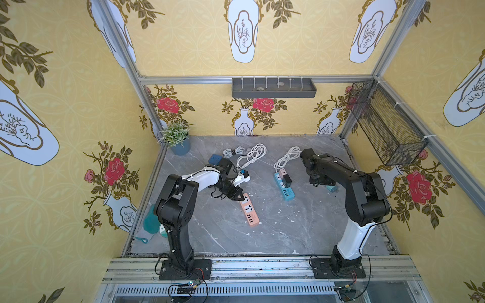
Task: Pull the plug off the socket
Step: Place the plug at the center of the board, then move the socket to the center of the board.
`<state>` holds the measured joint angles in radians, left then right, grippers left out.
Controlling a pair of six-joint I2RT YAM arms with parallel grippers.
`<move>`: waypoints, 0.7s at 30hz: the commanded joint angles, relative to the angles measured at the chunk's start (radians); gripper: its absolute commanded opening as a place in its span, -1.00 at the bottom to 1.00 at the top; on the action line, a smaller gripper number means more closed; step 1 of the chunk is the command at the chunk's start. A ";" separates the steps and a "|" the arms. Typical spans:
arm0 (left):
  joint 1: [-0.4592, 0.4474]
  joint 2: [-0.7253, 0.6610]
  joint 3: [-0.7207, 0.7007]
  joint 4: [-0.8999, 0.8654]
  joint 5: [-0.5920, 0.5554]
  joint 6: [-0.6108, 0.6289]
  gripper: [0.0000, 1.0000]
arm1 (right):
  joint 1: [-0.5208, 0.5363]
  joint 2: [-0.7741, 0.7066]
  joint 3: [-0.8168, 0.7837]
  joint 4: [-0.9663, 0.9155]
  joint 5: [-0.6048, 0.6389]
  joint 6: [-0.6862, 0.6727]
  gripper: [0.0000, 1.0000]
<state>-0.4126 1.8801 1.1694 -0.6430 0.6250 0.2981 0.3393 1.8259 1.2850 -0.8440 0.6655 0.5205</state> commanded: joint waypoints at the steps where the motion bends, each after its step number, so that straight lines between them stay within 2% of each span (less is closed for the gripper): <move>1: 0.001 0.003 -0.011 -0.028 -0.067 0.011 -1.00 | 0.039 -0.055 -0.014 -0.047 -0.023 0.039 0.50; 3: 0.001 -0.016 -0.018 -0.023 -0.049 0.028 -1.00 | 0.068 -0.102 -0.032 -0.044 -0.044 0.047 0.50; 4: 0.001 -0.027 -0.021 -0.016 -0.046 0.031 -0.90 | 0.084 -0.124 -0.041 -0.038 -0.046 0.048 0.50; 5: 0.000 -0.038 -0.024 -0.009 -0.048 0.038 -0.71 | 0.103 -0.155 -0.055 -0.029 -0.048 0.047 0.50; 10: 0.001 -0.095 0.017 -0.032 -0.017 0.075 -0.15 | 0.164 -0.274 -0.098 -0.001 -0.120 0.048 0.49; 15: 0.000 -0.155 0.131 -0.104 0.011 0.084 0.19 | 0.279 -0.359 -0.081 -0.002 -0.165 0.060 0.50; 17: 0.001 -0.201 0.164 -0.132 -0.007 0.082 0.41 | 0.342 -0.377 -0.058 0.001 -0.179 0.069 0.51; 20: 0.001 -0.304 0.152 -0.117 -0.090 0.065 0.86 | 0.454 -0.380 -0.027 0.033 -0.209 0.083 0.54; 21: 0.002 -0.335 0.142 -0.114 -0.118 0.058 0.95 | 0.484 -0.374 -0.021 0.053 -0.229 0.085 0.55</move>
<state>-0.4118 1.5978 1.3262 -0.7277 0.5758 0.3622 0.7666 1.4483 1.2472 -0.8463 0.4896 0.5812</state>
